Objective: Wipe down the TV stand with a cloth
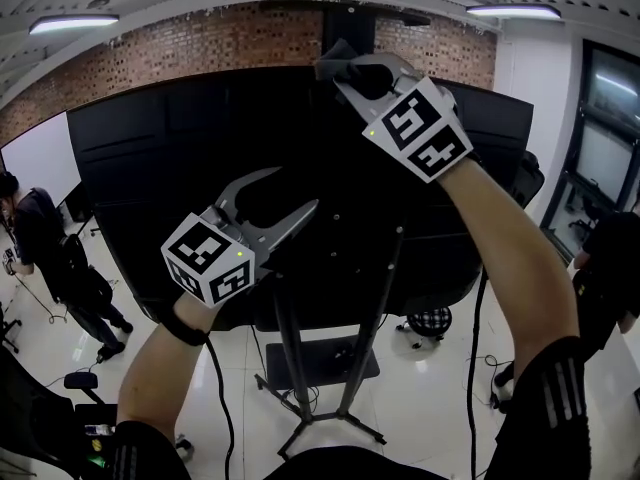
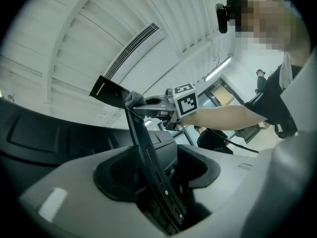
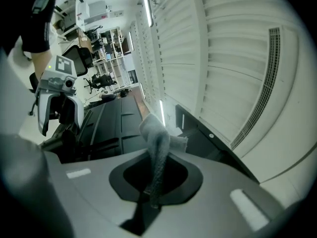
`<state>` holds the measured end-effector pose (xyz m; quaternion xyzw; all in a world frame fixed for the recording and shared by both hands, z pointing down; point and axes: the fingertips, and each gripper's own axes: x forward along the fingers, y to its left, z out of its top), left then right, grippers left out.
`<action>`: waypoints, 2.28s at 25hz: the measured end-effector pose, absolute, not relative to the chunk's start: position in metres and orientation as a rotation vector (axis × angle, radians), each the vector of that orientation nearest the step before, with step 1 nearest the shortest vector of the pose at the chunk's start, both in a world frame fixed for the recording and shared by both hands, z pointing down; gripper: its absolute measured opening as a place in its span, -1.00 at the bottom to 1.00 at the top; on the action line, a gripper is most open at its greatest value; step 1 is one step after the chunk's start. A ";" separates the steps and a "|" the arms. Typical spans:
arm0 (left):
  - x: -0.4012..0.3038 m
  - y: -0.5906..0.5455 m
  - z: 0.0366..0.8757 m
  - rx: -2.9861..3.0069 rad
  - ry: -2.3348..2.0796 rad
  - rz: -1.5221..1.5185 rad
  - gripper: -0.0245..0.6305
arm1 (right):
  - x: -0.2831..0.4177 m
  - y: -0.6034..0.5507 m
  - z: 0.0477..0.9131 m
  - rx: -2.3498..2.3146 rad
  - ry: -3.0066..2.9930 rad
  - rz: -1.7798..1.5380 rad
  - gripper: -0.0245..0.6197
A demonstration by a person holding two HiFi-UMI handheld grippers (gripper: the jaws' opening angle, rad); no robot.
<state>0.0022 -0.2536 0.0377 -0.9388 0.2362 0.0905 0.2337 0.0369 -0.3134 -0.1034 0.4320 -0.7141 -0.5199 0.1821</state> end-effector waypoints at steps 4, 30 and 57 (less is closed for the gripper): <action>0.002 -0.249 0.045 -2.589 0.635 0.253 -0.10 | 0.038 -0.314 -0.074 1.193 -1.958 -1.476 -0.85; 0.013 -0.202 0.124 -2.657 0.577 0.194 -0.10 | 0.038 -0.324 0.101 1.055 -1.658 -1.367 -0.85; 0.006 -0.220 0.229 -2.863 0.662 0.201 -0.10 | 0.029 -0.327 0.227 0.962 -1.440 -1.285 -0.85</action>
